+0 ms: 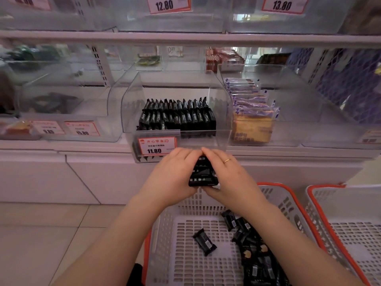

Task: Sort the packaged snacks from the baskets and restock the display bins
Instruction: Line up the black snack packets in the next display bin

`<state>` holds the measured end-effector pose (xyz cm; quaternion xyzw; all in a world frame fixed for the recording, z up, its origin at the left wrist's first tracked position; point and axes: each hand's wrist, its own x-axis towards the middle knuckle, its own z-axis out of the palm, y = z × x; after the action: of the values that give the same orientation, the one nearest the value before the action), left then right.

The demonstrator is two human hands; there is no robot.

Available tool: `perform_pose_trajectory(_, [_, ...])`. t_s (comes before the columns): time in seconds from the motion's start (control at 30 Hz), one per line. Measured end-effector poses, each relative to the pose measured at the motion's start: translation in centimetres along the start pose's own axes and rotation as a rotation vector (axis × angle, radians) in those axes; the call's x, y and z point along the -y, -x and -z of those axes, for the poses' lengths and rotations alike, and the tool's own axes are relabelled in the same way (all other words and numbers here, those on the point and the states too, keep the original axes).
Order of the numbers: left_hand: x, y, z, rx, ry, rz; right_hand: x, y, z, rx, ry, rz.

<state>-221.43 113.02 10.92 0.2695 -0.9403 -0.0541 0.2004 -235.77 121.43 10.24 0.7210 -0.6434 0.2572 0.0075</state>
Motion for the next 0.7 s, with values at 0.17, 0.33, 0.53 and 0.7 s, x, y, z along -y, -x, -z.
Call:
perform_pose_trajectory(0.17, [-0.2,-0.3,1.4,-0.29,0.198,0.163,-0.1,-1.8,1.7,-0.207,0.055,-0.013])
perform_pose_trajectory(0.33, [1.2,-2.1,5.3,-0.529,0.263,0.264,0.1,-6.8,5.5,-0.358,-0.261,-0.254])
perform_pose_trajectory(0.53, [6.1,-6.0,7.0,-0.043,0.095,0.5,-0.7,-13.7,5.9,-0.006,-0.263,-0.42])
perform_pose_trajectory(0.7, [7.8,-7.9,6.1,0.205,0.144,0.503,-0.6,-16.3,3.5,0.298,-0.036,-0.528])
